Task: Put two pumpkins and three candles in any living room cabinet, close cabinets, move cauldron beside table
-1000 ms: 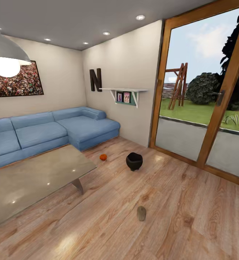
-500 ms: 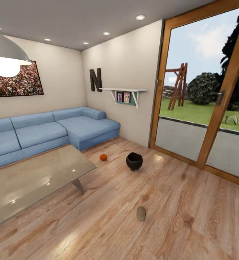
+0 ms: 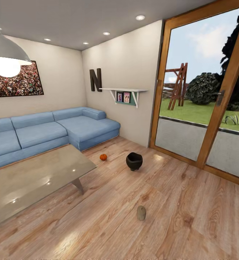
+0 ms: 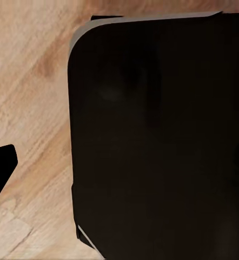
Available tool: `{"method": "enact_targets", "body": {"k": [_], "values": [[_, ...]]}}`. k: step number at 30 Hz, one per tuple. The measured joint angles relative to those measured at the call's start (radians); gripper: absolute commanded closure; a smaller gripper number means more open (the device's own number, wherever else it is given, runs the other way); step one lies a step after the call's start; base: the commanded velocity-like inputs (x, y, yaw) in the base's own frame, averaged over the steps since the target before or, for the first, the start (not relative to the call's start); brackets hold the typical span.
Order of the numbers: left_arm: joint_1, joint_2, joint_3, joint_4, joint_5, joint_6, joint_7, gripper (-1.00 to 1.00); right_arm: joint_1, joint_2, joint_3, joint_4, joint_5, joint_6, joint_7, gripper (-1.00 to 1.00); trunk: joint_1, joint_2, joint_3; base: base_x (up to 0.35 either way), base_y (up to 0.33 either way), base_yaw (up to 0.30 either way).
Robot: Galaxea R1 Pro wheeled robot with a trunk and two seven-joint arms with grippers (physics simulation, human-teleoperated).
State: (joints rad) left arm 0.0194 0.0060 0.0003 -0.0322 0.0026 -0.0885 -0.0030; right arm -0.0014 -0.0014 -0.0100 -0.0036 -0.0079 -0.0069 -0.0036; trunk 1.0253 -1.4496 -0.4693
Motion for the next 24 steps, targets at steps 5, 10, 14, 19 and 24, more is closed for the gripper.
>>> {"method": "enact_targets", "body": {"k": [5,10,14,19,24], "values": [[0.0,0.0,0.002,0.0,0.0,-0.007,0.0,-1.0,0.0,0.0,0.002,0.0,0.001,0.0,0.002,-1.0,0.0,0.0,0.0,-0.254,0.106,-0.033],[0.0,0.0,0.003,0.0,-0.001,-0.009,-0.001,-1.0,0.0,0.0,0.006,0.001,0.002,0.0,0.0,-1.0,0.0,0.0,-0.001,-0.297,0.149,-0.217],[0.0,0.0,0.003,0.0,-0.001,-0.02,-0.001,-1.0,0.0,0.0,0.007,0.001,0.002,0.0,-0.001,-1.0,0.0,0.0,-0.001,-0.302,0.16,-0.263],[0.0,0.0,0.003,0.0,-0.001,-0.026,-0.001,-1.0,0.0,-0.001,0.005,0.001,0.002,0.0,-0.001,-1.0,0.0,0.0,-0.002,-0.303,0.177,-0.271],[0.0,0.0,0.003,0.0,-0.001,-0.027,-0.001,-1.0,0.0,-0.002,0.003,0.001,0.002,0.0,-0.001,-1.0,0.0,0.0,-0.002,-0.301,0.18,-0.274]]}}
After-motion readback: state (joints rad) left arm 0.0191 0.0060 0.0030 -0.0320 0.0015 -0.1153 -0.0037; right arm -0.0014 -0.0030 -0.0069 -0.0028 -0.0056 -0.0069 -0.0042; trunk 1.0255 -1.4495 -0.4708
